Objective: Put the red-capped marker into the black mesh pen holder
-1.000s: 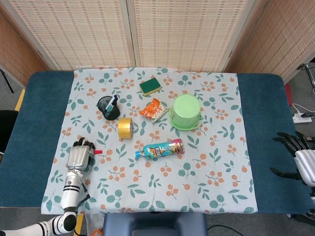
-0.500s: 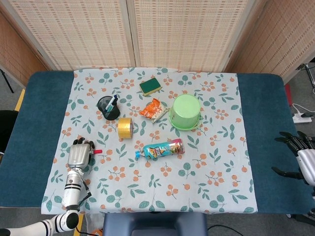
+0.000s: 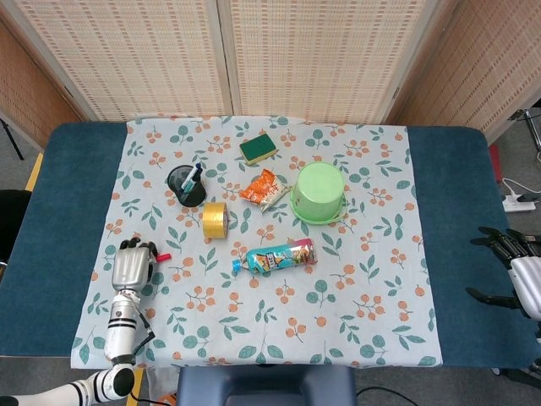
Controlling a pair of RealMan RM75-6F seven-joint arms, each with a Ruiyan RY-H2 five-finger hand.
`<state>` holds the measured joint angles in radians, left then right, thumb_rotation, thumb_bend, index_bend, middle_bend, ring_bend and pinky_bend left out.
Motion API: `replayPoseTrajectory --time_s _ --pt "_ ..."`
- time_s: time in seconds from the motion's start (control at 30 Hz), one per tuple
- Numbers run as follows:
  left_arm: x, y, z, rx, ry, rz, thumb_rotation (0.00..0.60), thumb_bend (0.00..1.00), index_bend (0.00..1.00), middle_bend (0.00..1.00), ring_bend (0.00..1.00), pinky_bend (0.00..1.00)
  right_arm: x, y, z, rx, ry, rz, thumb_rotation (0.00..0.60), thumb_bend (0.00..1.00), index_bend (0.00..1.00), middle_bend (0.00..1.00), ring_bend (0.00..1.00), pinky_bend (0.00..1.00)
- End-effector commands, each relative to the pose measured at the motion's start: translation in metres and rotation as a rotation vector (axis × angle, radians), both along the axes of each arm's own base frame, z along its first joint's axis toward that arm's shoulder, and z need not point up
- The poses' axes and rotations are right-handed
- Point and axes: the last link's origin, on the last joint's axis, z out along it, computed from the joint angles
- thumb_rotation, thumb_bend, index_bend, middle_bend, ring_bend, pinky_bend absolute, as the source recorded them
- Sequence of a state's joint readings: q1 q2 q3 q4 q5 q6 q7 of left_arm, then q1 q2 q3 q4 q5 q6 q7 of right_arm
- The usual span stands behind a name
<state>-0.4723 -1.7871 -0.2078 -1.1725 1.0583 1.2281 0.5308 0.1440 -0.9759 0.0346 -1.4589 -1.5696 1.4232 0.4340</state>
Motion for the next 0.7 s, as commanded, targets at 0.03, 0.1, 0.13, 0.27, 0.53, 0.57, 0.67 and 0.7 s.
replayPoseTrajectory --time_s 0.03,0.1,0.13,0.27,0.53,0.57,0.67,0.7 --pt "0.007 0.0 0.018 0.061 0.015 -0.045 0.6 0.36 0.48 0.55 0.22 0.25 0.0 0.0 0.0 0.002 -0.001 0.002 0.6 0.0 0.28 0.14 0.19 0.11" --pt "0.016 0.001 0.037 0.121 0.008 -0.088 0.6 0.36 0.48 0.55 0.22 0.26 0.0 -0.001 -0.001 0.005 0.0 0.009 0.6 0.0 0.28 0.14 0.19 0.11" --pt "0.021 0.002 0.046 0.152 -0.002 -0.111 0.6 0.36 0.48 0.55 0.22 0.26 0.0 -0.001 0.0 0.003 -0.001 0.013 0.6 0.0 0.28 0.14 0.19 0.11" --pt "0.045 0.006 0.09 0.276 -0.12 -0.231 0.6 0.36 0.49 0.56 0.24 0.29 -0.001 -0.002 0.001 -0.016 -0.01 0.028 0.6 0.0 0.28 0.14 0.19 0.11" --pt "0.083 0.042 0.149 0.28 -0.615 -0.292 0.6 0.36 0.5 0.58 0.25 0.31 -0.003 -0.002 0.003 -0.019 -0.028 0.036 0.6 0.0 0.28 0.14 0.19 0.11" --pt "0.088 0.047 0.15 0.255 -0.669 -0.289 0.6 0.36 0.5 0.58 0.25 0.31 -0.003 -0.002 0.004 -0.02 -0.029 0.036 0.6 0.0 0.28 0.14 0.19 0.11" --pt "0.101 0.066 0.154 0.183 -0.867 -0.266 0.6 0.36 0.5 0.58 0.25 0.31 -0.004 -0.002 0.005 -0.027 -0.029 0.035 0.6 0.0 0.28 0.14 0.19 0.11" --pt "0.106 0.074 0.155 0.16 -0.945 -0.259 0.6 0.36 0.5 0.58 0.25 0.31 -0.005 -0.002 0.005 -0.028 -0.028 0.033 0.6 0.0 0.28 0.14 0.19 0.11"
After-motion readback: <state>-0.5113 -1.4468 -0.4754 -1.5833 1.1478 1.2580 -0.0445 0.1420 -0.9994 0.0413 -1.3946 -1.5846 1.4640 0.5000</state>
